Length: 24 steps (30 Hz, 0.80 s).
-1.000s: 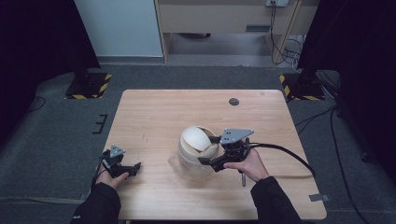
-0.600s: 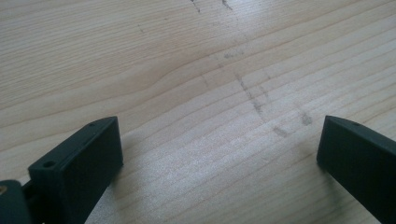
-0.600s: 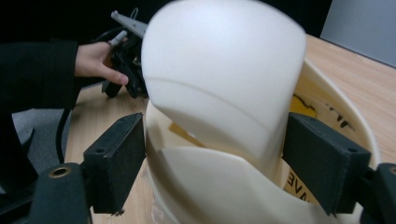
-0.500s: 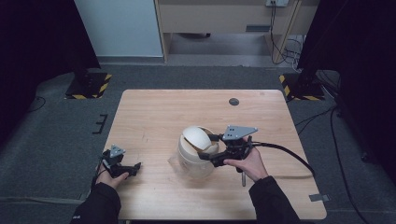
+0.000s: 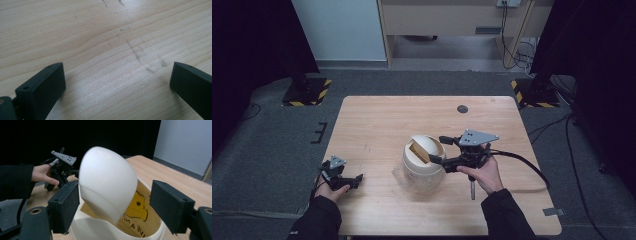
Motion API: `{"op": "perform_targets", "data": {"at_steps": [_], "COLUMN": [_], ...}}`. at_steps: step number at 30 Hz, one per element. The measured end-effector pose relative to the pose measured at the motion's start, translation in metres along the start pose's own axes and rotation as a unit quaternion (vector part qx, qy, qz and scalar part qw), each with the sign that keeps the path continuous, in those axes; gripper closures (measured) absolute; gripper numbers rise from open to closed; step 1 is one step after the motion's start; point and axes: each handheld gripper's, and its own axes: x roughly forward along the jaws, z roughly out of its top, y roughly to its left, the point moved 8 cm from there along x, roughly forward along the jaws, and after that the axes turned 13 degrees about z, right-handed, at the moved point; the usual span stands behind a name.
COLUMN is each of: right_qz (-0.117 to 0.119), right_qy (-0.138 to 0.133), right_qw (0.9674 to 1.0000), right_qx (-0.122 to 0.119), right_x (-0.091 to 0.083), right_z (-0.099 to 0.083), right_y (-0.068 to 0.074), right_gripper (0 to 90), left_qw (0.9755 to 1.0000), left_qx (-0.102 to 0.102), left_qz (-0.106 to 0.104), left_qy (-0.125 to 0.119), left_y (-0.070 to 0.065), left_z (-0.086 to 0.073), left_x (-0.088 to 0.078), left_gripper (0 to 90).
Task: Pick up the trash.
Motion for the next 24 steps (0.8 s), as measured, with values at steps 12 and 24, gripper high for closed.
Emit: {"op": "perform_targets", "data": {"at_steps": [12, 24], "right_qz": [-0.118, -0.212], "right_qy": [-0.048, 0.032], "right_qw": [0.9915, 0.9724], "right_qx": [0.027, 0.092], "right_x": [-0.077, -0.104], "right_z": [0.003, -0.070], "right_y": [-0.013, -0.031], "right_gripper": [27.5, 30.6], "left_qw": [1.0000, 1.0000], "left_qx": [0.001, 0.001], "left_qz": [-0.001, -0.001], "left_qy": [0.000, 0.000], "left_y": [-0.001, -0.001], "left_z": [0.000, 0.000], "left_x": [0.000, 0.000], "left_gripper": [0.0, 0.0]}}
